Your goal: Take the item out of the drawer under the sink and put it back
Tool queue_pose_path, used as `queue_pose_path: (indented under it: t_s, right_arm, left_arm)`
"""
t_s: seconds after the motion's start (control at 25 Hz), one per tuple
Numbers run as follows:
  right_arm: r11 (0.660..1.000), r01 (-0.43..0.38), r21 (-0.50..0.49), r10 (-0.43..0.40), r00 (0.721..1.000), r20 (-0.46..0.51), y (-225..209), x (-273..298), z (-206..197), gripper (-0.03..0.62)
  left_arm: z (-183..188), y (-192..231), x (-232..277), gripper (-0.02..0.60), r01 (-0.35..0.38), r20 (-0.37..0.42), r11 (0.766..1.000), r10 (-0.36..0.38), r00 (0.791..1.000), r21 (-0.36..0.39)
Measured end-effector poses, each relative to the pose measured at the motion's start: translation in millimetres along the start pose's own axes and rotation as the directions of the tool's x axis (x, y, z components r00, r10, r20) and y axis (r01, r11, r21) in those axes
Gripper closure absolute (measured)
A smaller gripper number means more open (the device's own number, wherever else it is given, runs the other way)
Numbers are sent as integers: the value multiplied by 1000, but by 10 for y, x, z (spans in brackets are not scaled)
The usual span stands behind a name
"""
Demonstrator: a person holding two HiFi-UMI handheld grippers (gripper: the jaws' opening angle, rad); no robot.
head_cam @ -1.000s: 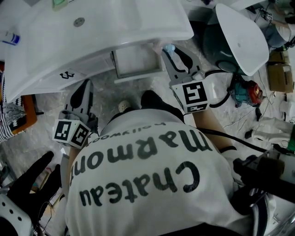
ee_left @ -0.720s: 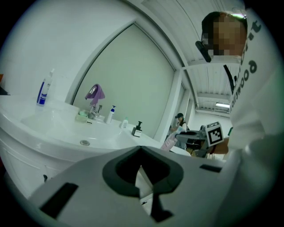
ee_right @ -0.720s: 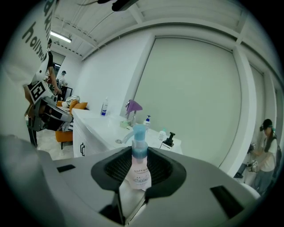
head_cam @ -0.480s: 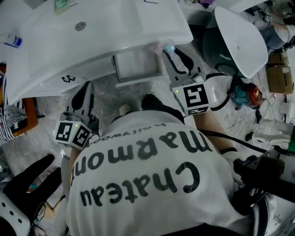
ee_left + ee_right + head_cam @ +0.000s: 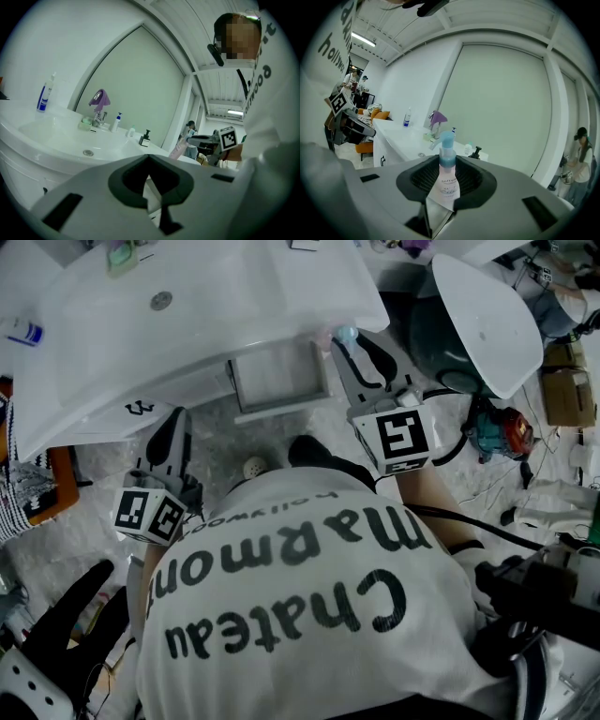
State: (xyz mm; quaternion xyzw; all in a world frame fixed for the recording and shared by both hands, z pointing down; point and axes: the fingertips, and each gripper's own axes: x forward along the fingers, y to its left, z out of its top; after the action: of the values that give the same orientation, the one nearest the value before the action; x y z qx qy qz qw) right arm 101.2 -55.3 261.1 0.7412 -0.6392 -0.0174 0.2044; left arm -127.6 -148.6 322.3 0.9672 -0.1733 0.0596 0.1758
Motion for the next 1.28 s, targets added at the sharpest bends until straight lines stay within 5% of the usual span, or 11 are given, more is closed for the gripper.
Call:
queue_pose_path:
  t_s: [0.96,1.28]
  right_arm:
    - [998,58,-17,-57,997,57,-324,255,242,483]
    - [999,29,-27,-28,998,63,-564,650,293,484]
  left_arm:
    - [283,156,-40,574,-47,55,998,44,998,48]
    - [617,306,393,574,-48,93,996,41,995,76]
